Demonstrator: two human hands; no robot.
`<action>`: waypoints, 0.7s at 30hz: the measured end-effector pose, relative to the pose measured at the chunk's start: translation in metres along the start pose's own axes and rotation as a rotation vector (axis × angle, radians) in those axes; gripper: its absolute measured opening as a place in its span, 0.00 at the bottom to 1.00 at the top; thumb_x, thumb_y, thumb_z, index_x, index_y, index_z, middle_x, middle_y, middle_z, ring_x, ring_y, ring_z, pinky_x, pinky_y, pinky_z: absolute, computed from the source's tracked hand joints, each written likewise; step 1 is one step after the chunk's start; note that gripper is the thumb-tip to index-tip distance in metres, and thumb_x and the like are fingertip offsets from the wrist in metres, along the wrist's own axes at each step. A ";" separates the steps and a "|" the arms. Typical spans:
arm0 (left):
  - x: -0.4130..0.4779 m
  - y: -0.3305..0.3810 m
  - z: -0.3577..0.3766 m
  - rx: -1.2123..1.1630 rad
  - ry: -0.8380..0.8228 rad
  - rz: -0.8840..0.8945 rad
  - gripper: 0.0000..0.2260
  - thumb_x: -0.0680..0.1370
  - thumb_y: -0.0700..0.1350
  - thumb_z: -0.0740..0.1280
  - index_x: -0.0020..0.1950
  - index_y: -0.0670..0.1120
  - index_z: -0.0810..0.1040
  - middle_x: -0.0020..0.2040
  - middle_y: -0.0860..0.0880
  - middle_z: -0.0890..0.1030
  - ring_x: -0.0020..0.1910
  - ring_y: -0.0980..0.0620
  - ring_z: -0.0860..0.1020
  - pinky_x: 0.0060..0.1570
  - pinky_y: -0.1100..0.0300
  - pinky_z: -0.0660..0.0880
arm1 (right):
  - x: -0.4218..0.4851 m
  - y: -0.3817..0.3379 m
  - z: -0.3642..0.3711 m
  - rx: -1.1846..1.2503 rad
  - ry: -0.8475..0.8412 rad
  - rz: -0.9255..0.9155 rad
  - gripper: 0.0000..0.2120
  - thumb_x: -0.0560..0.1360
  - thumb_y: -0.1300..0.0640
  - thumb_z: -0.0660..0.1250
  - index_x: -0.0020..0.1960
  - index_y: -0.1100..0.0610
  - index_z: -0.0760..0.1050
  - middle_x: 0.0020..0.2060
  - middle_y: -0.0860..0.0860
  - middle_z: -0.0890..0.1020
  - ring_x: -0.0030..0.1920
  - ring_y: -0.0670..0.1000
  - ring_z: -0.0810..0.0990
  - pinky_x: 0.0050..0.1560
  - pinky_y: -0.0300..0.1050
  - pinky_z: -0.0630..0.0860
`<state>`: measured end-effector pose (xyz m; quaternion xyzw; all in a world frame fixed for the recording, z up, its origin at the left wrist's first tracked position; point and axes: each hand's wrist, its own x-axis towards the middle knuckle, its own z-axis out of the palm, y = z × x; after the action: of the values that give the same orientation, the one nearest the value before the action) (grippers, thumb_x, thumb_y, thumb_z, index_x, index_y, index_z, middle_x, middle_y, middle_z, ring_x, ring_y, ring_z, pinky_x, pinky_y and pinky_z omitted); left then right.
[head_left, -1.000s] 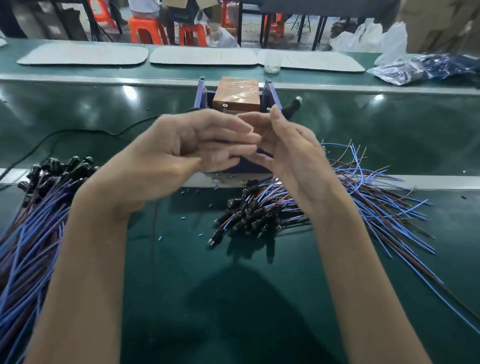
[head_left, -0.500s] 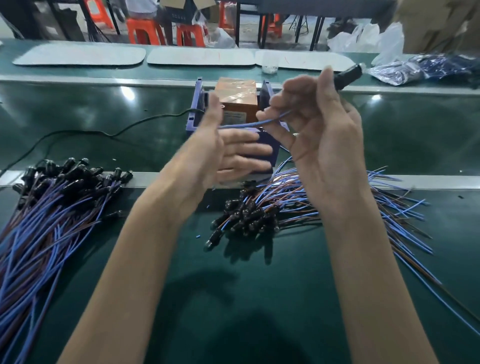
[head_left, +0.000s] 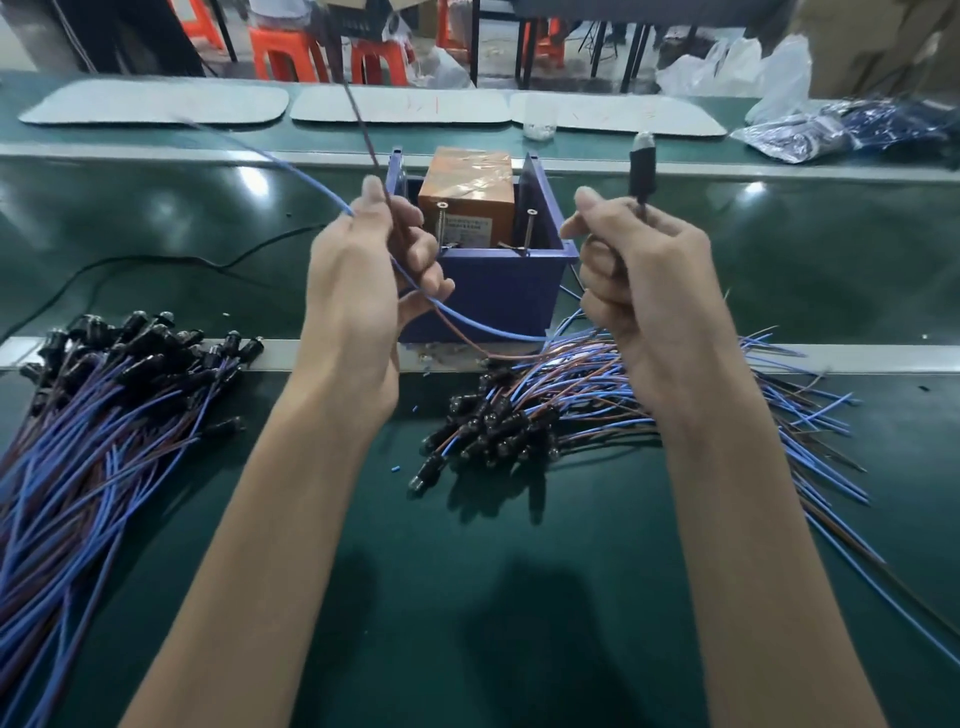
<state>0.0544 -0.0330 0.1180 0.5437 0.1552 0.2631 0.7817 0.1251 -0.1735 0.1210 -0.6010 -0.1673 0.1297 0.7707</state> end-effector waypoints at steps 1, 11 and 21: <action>0.000 -0.001 0.002 0.058 -0.017 0.003 0.17 0.85 0.47 0.50 0.38 0.48 0.68 0.23 0.56 0.68 0.22 0.57 0.66 0.29 0.66 0.71 | 0.000 0.001 0.000 -0.033 -0.003 -0.006 0.12 0.78 0.57 0.66 0.37 0.58 0.78 0.27 0.50 0.61 0.26 0.45 0.54 0.20 0.34 0.54; 0.001 -0.031 0.007 0.741 -0.251 -0.018 0.17 0.84 0.46 0.56 0.36 0.47 0.71 0.26 0.51 0.72 0.26 0.51 0.71 0.39 0.52 0.73 | -0.003 0.006 0.004 -0.226 -0.070 0.059 0.06 0.73 0.60 0.71 0.45 0.64 0.82 0.33 0.55 0.81 0.18 0.40 0.66 0.21 0.27 0.60; 0.008 -0.031 -0.003 0.793 0.078 0.141 0.03 0.83 0.48 0.55 0.53 0.52 0.67 0.35 0.51 0.74 0.33 0.52 0.72 0.38 0.53 0.69 | 0.009 0.015 0.000 -0.178 0.013 0.094 0.09 0.80 0.61 0.61 0.43 0.58 0.75 0.26 0.48 0.81 0.20 0.41 0.61 0.19 0.31 0.58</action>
<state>0.0668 -0.0344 0.0880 0.8021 0.2363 0.2562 0.4849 0.1328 -0.1661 0.1075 -0.6751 -0.1447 0.1463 0.7085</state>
